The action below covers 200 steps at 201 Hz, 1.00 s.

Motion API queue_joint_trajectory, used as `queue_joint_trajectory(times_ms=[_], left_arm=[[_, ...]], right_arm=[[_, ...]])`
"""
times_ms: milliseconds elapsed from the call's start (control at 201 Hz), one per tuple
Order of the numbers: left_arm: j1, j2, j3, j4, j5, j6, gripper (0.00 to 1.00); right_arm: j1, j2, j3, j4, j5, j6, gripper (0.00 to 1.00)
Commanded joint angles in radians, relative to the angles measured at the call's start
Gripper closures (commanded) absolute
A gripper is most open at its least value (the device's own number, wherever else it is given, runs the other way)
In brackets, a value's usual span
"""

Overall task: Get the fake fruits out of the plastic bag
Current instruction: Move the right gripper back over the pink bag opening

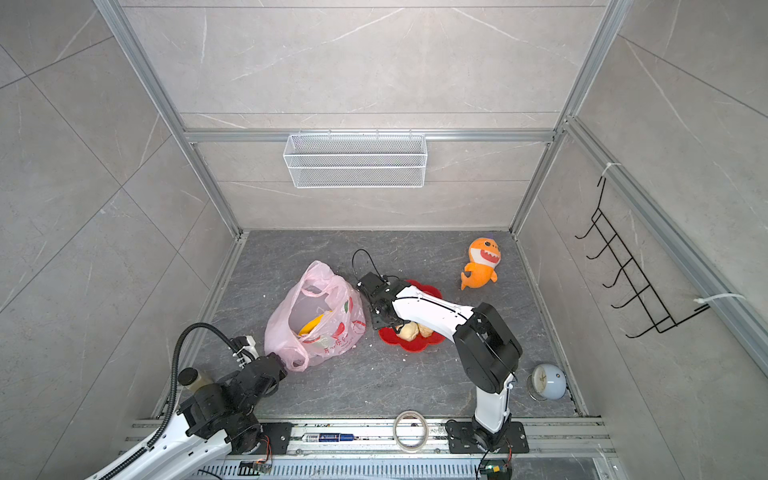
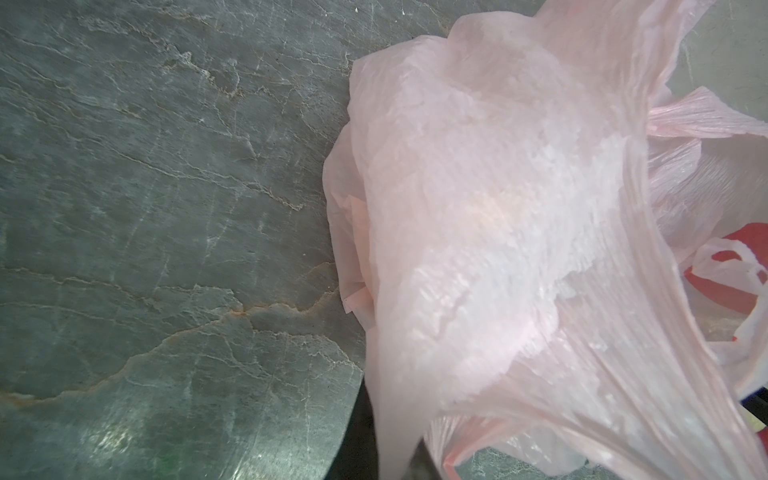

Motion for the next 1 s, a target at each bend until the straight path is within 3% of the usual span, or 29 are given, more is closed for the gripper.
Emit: queue_joint_trajectory(times_ms=[0, 159, 254, 413, 652, 772, 991], left_arm=[[-0.002, -0.007, 0.019, 0.022, -0.008, 0.019, 1.00], [-0.002, -0.007, 0.025, 0.010, -0.003, 0.024, 1.00], [-0.002, -0.010, 0.038, -0.015, 0.007, 0.028, 1.00], [-0.003, -0.021, 0.059, -0.069, 0.068, 0.046, 1.00], [-0.003, -0.026, 0.073, -0.076, 0.210, 0.106, 1.00], [-0.003, -0.032, 0.071, -0.089, 0.206, 0.116, 1.00], [-0.002, -0.086, 0.015, -0.065, 0.185, 0.077, 1.00]], right_arm=[[0.005, -0.030, 0.015, -0.037, 0.034, 0.006, 0.28], [0.009, -0.074, 0.036, -0.076, 0.036, 0.014, 0.26], [0.031, -0.132, 0.082, -0.110, 0.027, -0.004, 0.29], [0.072, -0.162, 0.242, -0.122, -0.133, -0.052, 0.36], [0.181, 0.074, 0.593, -0.166, -0.281, -0.009, 0.48], [0.211, 0.223, 0.744, -0.172, -0.341, 0.028, 0.51], [0.242, 0.551, 1.129, -0.381, -0.361, 0.005, 0.56]])
